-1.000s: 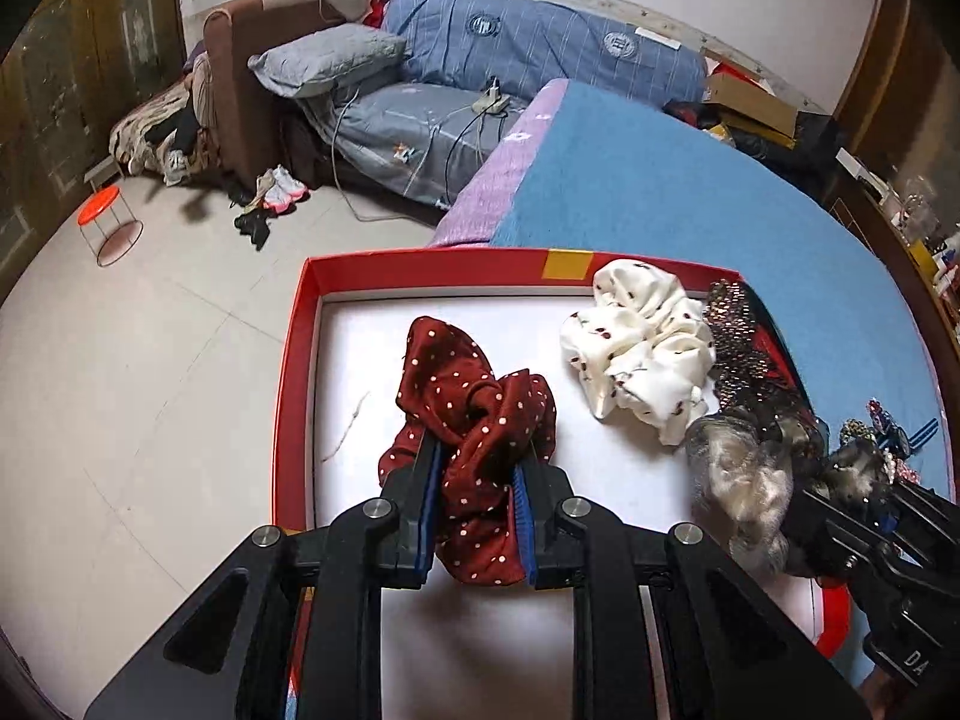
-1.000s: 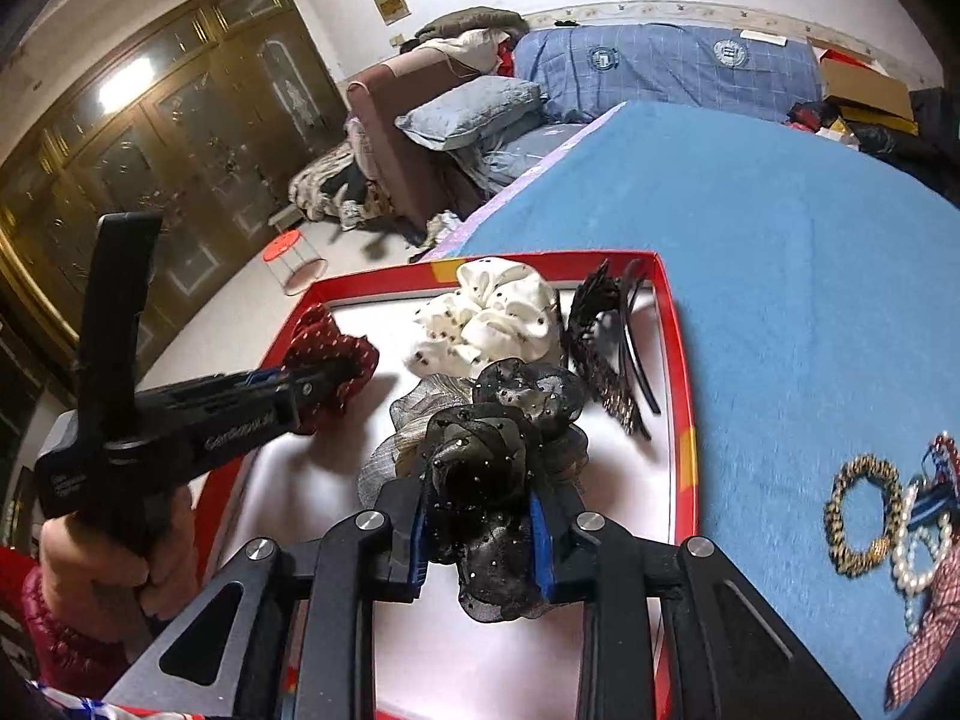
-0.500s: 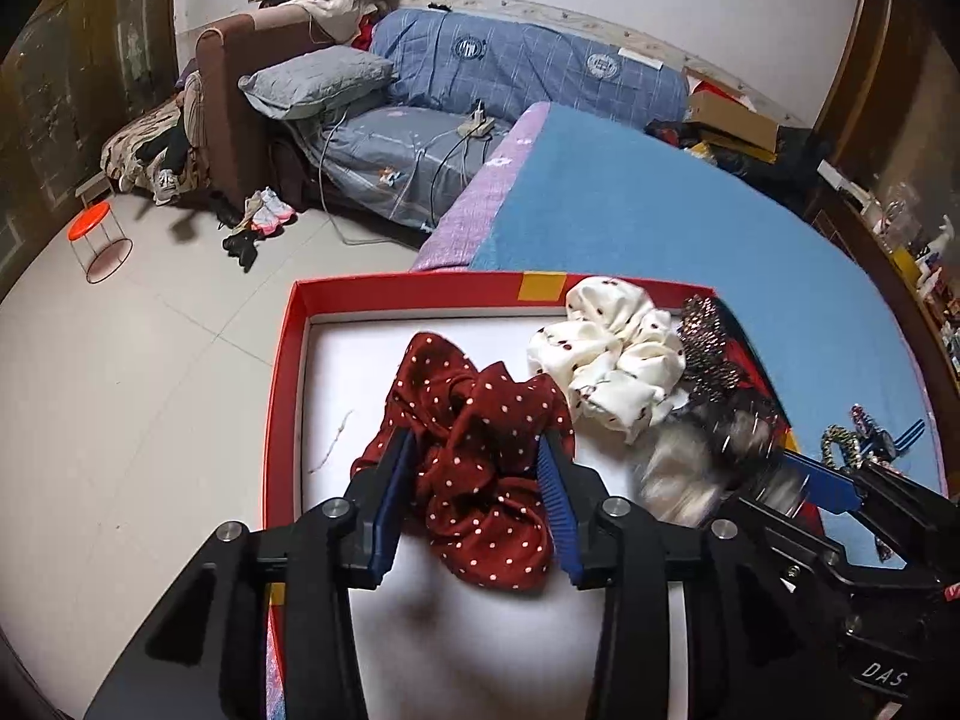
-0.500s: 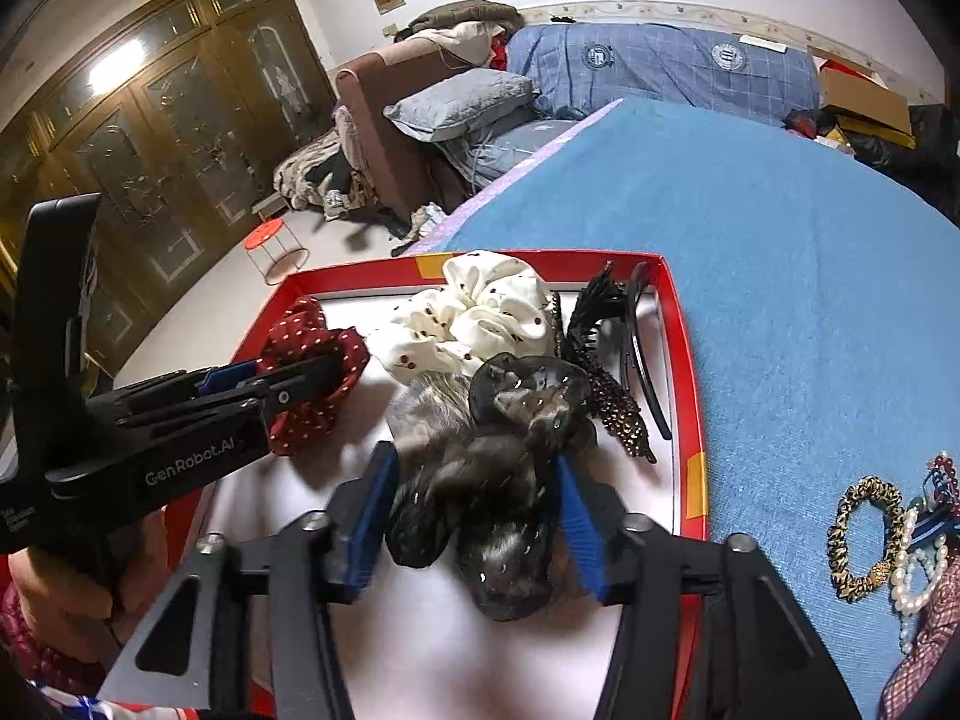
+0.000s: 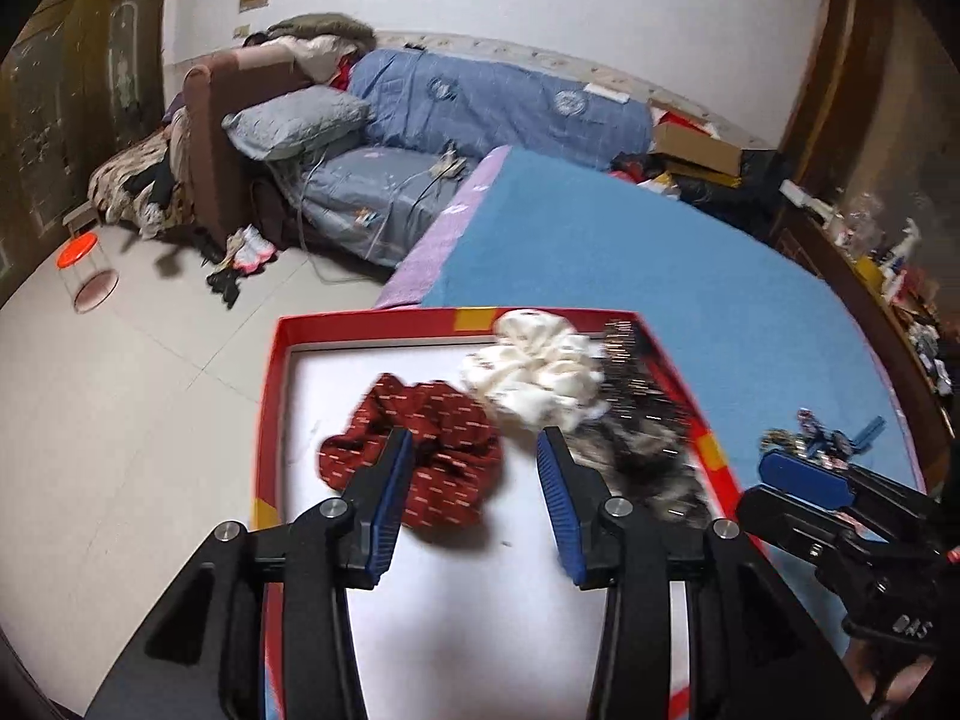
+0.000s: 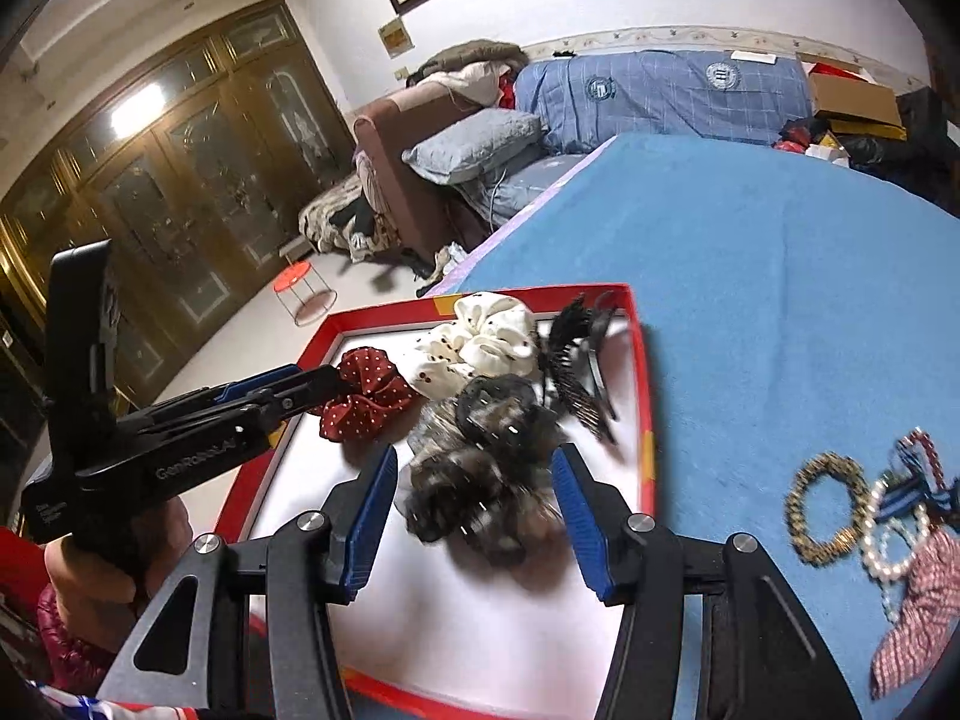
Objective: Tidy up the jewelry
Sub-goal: 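Move the right tool back to the pile and grasp the plaid scrunchie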
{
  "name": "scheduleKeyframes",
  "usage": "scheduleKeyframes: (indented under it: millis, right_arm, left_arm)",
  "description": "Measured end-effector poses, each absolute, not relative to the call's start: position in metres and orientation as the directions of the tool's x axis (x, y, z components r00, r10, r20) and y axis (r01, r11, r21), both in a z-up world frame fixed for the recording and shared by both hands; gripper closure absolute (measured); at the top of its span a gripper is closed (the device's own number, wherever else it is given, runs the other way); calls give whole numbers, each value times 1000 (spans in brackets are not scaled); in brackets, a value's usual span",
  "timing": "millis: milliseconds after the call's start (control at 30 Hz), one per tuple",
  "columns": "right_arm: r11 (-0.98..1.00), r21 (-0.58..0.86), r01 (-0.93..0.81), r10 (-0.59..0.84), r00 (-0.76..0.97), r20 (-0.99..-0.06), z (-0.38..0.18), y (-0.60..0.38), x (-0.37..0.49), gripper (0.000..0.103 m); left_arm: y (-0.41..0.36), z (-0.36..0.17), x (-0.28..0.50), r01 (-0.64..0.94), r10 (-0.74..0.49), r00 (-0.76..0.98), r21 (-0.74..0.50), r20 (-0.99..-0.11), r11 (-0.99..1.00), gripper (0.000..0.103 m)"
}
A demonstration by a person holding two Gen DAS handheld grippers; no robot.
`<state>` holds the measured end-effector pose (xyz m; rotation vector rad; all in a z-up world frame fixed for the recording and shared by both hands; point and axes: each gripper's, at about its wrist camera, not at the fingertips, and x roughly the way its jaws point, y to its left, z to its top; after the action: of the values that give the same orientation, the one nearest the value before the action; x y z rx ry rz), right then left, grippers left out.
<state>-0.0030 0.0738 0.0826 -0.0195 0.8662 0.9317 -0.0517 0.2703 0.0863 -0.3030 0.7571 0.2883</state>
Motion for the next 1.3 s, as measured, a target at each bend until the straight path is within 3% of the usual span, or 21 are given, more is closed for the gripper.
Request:
scheduleKeyframes:
  millis: [400,800,900,967,1167,1300]
  right_arm:
    - [667,397,-630,692,329,-642,77,-4,2,44]
    - [758,422,-498,643,463,-610,72,-114,29,44]
    - [801,421,-425,596,511,-619,66,-145,41,40]
    - [826,418,-379,564,533,-631,61,-162,47,30]
    - [839,440,-322,544,457,-704,38,-177,63,29]
    - [845,379,-378,523,433,-734,34,-161,58,26]
  left_arm:
    - [168,94,-43,-180,50,734,-123,-677,976,59]
    - [101,75,-15,-73,-21,688,-97,-725,993,59]
    - [87,70,-7,-57,-34,673,-98,-739,994,59]
    - [79,67,0,-47,-40,662,-95,-748,994,59]
    - [62,58,13,-31,-55,642,-97,-765,995,55]
    - [54,54,23,-21,-71,628,-108,-775,994,52]
